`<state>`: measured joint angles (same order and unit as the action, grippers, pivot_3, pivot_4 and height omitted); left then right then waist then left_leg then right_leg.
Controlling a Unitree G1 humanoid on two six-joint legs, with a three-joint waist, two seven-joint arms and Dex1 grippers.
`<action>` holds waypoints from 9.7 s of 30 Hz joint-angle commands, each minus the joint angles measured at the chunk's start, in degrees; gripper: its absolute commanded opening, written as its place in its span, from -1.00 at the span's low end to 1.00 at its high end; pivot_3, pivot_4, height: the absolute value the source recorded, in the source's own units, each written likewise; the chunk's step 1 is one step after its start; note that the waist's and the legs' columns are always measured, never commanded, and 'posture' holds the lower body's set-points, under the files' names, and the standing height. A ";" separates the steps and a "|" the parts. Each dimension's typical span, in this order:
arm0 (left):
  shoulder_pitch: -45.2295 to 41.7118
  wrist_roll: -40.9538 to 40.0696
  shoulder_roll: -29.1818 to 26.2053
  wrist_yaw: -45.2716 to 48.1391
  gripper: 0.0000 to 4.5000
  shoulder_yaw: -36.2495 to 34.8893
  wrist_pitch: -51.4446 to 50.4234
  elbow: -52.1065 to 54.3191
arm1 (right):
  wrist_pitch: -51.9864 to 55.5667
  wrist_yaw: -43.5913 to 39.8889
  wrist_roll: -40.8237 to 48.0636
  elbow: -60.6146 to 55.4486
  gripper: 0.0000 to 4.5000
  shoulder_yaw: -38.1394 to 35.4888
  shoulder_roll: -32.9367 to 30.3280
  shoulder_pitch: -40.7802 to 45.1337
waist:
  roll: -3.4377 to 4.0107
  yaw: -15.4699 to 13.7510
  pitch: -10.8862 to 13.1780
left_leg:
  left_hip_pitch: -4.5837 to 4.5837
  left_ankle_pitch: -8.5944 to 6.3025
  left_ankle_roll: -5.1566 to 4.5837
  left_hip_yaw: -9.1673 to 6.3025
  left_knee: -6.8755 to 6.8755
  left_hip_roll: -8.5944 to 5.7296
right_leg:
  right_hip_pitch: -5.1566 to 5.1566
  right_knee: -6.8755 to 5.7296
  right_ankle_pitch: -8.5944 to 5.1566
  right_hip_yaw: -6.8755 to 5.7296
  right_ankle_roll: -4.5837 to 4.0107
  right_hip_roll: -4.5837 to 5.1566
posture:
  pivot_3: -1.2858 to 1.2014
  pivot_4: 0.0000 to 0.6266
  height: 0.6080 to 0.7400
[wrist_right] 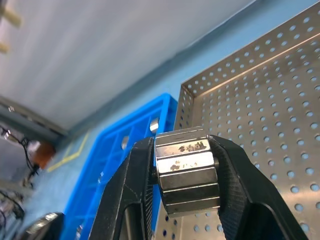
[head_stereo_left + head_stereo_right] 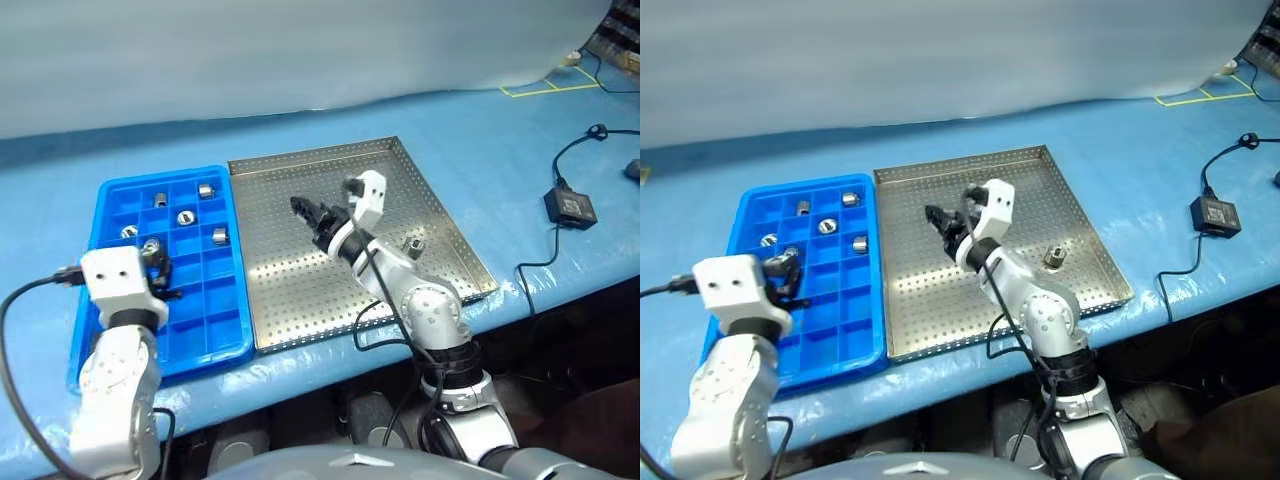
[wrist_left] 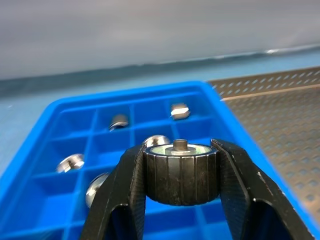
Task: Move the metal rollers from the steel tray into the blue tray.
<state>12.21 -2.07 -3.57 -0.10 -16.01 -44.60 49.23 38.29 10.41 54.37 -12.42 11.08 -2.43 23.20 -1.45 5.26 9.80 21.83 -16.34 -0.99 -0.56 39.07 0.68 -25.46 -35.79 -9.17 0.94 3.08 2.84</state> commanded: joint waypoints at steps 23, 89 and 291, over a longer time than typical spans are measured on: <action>14.92 8.57 8.86 -9.03 -0.24 6.24 -3.22 9.77 | 1.37 -22.65 -21.66 -1.02 -0.43 10.64 4.75 1.92 | -0.06 -4.63 0.00 | 0.03 -0.04 0.07 -0.39 0.00 0.03 | 0.01 -0.01 -0.22 -0.25 -0.32 0.00 | 0.13 -0.52 1.00; 48.14 0.33 12.77 -17.38 0.99 11.35 51.16 10.77 | -20.03 -41.47 -40.23 33.34 -0.43 18.21 22.34 19.76 | 0.14 -14.56 0.16 | 0.25 -0.35 0.61 -0.82 -0.09 0.60 | -0.09 -0.02 -0.75 -1.07 -0.97 -0.47 | 0.47 -0.52 1.00; -3.16 -7.29 -9.17 8.72 1.00 28.01 10.34 -6.10 | 22.40 -14.38 -36.88 -18.47 0.99 -8.35 -5.44 -11.55 | 0.91 0.44 -0.23 | -0.48 -1.10 1.98 -0.58 0.12 1.74 | -0.04 -1.08 -1.42 -0.63 -1.48 -1.77 | -0.08 -0.52 1.00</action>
<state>8.63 -9.20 -12.28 7.65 11.04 -35.97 40.27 60.30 -3.78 17.18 -28.28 3.10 -7.63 11.93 -0.53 5.70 9.56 21.32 -17.45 0.99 -1.12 39.19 2.43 -25.50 -36.87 -10.62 0.34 1.57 1.06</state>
